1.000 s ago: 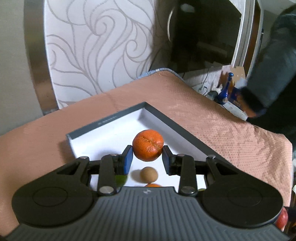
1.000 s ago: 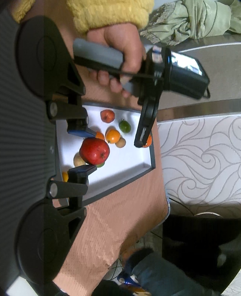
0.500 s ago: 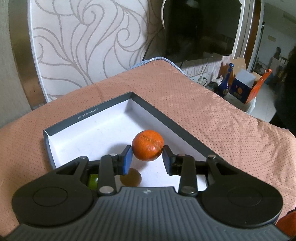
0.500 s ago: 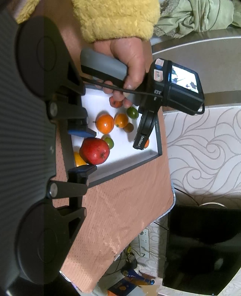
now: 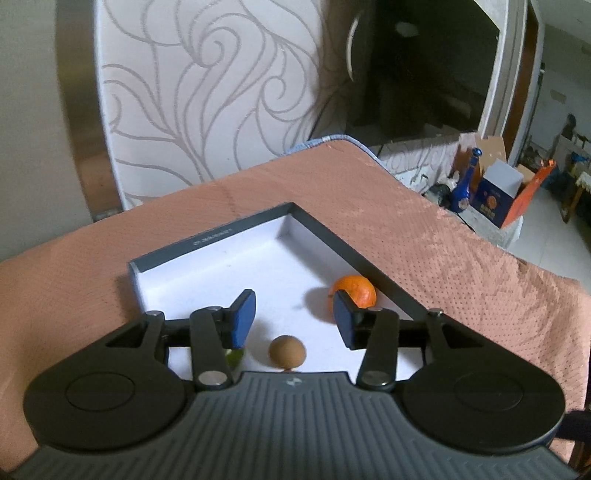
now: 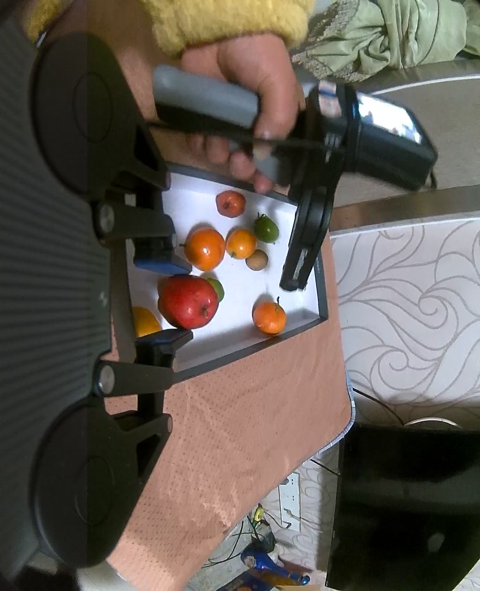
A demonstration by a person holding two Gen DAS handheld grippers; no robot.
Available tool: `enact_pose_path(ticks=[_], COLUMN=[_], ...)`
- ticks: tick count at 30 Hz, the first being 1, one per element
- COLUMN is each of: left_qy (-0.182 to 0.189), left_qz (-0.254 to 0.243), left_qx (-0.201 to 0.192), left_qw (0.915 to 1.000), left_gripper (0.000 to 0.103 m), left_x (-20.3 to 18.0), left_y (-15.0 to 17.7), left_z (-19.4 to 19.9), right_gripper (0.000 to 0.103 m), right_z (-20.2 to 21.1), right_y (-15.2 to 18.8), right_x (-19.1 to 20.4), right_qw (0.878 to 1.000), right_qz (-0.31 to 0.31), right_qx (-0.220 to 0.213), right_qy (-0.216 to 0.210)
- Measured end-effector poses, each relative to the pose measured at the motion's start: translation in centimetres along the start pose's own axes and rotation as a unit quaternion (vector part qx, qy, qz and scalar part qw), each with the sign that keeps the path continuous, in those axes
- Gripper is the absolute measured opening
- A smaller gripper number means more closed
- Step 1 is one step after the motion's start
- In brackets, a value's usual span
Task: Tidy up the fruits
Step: 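Open the left tool to drop the tangerine into the box, then open the right tool to drop the red apple into the box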
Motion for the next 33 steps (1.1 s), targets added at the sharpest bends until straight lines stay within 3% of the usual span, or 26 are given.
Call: enact_pose_path(ticks=[13, 21, 23, 25, 31, 33], left_qy=[-0.056, -0.082, -0.085, -0.087, -0.092, -0.093], left_qz=[0.037, 0.057, 0.061, 0.065, 0.074, 0.079], left_qx=[-0.006, -0.01, -0.009, -0.01, -0.009, -0.008], left_qw=[0.9977, 0.995, 0.9944, 0.9941, 0.993, 0.9926], left_gripper=[0.061, 0.065, 0.066, 0.066, 0.067, 0.072], left_x=[3.9, 5.2, 5.3, 5.3, 5.1, 5.0], left_y=[0.8, 1.3, 1.5, 1.7, 2.3, 2.6], left_z=[5.3, 7.1, 7.4, 7.7, 8.4, 8.6], right_gripper=[0.035, 0.036, 0.04, 0.052, 0.052, 0.052], right_z=[-5.5, -8.5, -8.7, -8.3, -6.5, -5.5], right_y=[-3.4, -3.6, -3.6, -3.9, -4.5, -4.4], right_x=[-1.7, -1.9, -1.6, -1.4, -1.2, -1.2], right_qw=[0.999, 0.998, 0.998, 0.998, 0.998, 0.998], right_qz=[0.027, 0.031, 0.036, 0.044, 0.048, 0.04], right_qx=[0.01, 0.037, 0.038, 0.025, 0.004, -0.002], right_qy=[-0.018, -0.028, -0.032, -0.031, -0.04, -0.044])
Point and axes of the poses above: each gripper's, at about its wrist camera, not at the fingertips, and z roughly against the way its jaws point, x to its left, y to its underside, the point moved 10 cm from there along -z, roughly the way its jaws point, and after that the axes turned 11 degrees about -y, right-handed, at the moved point
